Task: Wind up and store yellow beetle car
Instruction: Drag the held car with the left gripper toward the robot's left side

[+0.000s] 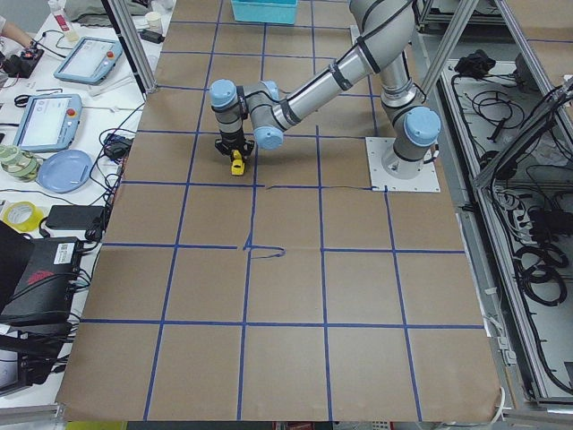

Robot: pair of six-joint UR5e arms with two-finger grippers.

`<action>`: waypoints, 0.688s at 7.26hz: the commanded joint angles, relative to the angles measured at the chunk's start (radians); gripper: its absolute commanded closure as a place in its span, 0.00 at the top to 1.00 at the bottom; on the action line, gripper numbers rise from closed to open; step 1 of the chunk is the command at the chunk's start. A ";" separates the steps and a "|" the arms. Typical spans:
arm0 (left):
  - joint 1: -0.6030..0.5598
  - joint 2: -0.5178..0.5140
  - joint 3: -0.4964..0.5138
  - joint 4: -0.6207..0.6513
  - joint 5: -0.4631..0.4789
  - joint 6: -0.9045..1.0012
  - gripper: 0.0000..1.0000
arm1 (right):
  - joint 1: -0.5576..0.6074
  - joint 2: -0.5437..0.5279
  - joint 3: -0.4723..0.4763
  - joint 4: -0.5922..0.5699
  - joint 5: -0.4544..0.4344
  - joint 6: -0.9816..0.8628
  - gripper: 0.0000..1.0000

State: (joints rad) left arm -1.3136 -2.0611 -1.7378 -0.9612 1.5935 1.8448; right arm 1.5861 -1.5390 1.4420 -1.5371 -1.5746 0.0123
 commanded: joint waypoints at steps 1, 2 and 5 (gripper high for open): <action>0.075 0.007 -0.020 0.004 0.000 0.020 0.10 | 0.000 0.000 0.000 0.000 0.001 0.000 1.00; 0.098 0.006 -0.020 0.004 0.002 0.061 0.10 | 0.000 0.000 0.000 0.000 -0.001 0.000 1.00; 0.139 0.010 -0.022 0.006 0.002 0.113 0.47 | 0.000 0.000 0.001 0.000 -0.001 0.000 1.00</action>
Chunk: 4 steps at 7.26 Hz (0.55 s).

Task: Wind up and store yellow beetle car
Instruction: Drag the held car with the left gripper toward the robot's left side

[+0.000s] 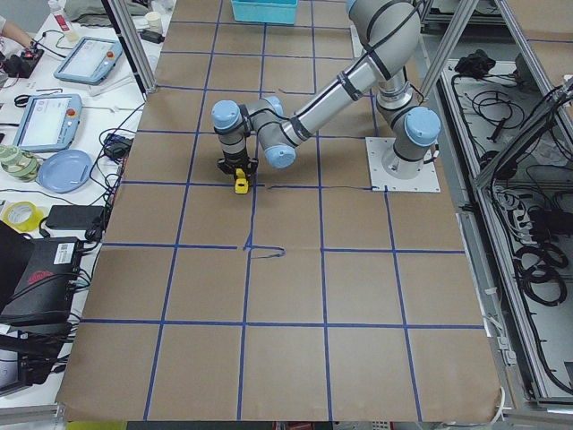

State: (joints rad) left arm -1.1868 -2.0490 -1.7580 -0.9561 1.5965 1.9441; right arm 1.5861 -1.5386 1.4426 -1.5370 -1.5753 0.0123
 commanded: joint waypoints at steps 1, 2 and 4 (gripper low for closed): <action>0.012 0.000 0.000 0.000 -0.001 0.004 0.84 | 0.000 0.000 -0.001 0.000 0.001 0.000 1.00; 0.012 0.001 0.000 0.000 -0.003 0.006 0.85 | 0.000 0.000 -0.001 0.000 0.001 0.000 1.00; 0.006 0.009 0.002 0.000 -0.004 0.006 0.85 | 0.000 0.000 -0.001 0.000 0.000 0.000 1.00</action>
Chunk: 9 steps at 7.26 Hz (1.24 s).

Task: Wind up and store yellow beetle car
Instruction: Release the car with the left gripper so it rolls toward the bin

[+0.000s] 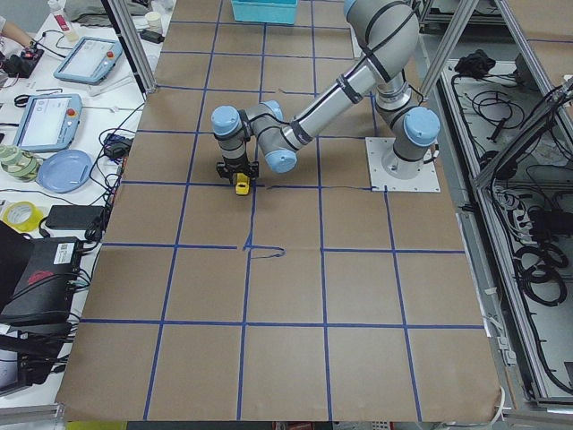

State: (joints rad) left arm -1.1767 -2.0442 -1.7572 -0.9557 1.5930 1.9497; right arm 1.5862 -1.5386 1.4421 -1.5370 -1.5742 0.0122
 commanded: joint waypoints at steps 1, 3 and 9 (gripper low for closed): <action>-0.009 0.007 0.001 -0.003 -0.001 0.000 0.85 | 0.000 0.000 0.000 0.000 -0.001 0.000 1.00; -0.023 0.024 0.002 -0.015 0.001 -0.012 0.84 | 0.000 -0.002 0.000 0.002 -0.003 0.000 1.00; -0.211 0.205 0.039 -0.236 -0.114 -0.525 0.83 | 0.000 -0.002 0.001 0.002 0.003 0.000 1.00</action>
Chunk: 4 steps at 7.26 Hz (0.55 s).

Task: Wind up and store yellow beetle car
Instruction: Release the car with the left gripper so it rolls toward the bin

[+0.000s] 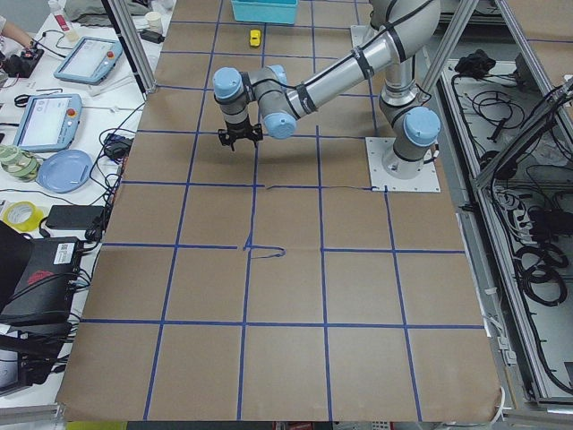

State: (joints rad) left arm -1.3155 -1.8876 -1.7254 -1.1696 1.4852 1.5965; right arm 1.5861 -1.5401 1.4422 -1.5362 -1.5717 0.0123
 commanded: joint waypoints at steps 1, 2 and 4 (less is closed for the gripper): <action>-0.137 0.076 0.027 -0.047 -0.006 -0.264 0.83 | 0.000 0.002 0.000 0.001 0.001 0.000 1.00; -0.190 0.094 0.076 -0.100 -0.005 -0.385 0.83 | 0.000 0.003 0.001 0.001 0.005 -0.008 1.00; -0.221 0.123 0.186 -0.290 -0.008 -0.546 0.84 | 0.000 0.003 -0.002 -0.001 0.006 -0.021 1.00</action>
State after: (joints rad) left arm -1.5124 -1.7847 -1.6051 -1.3455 1.4789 1.1625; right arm 1.5861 -1.5375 1.4420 -1.5358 -1.5674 -0.0020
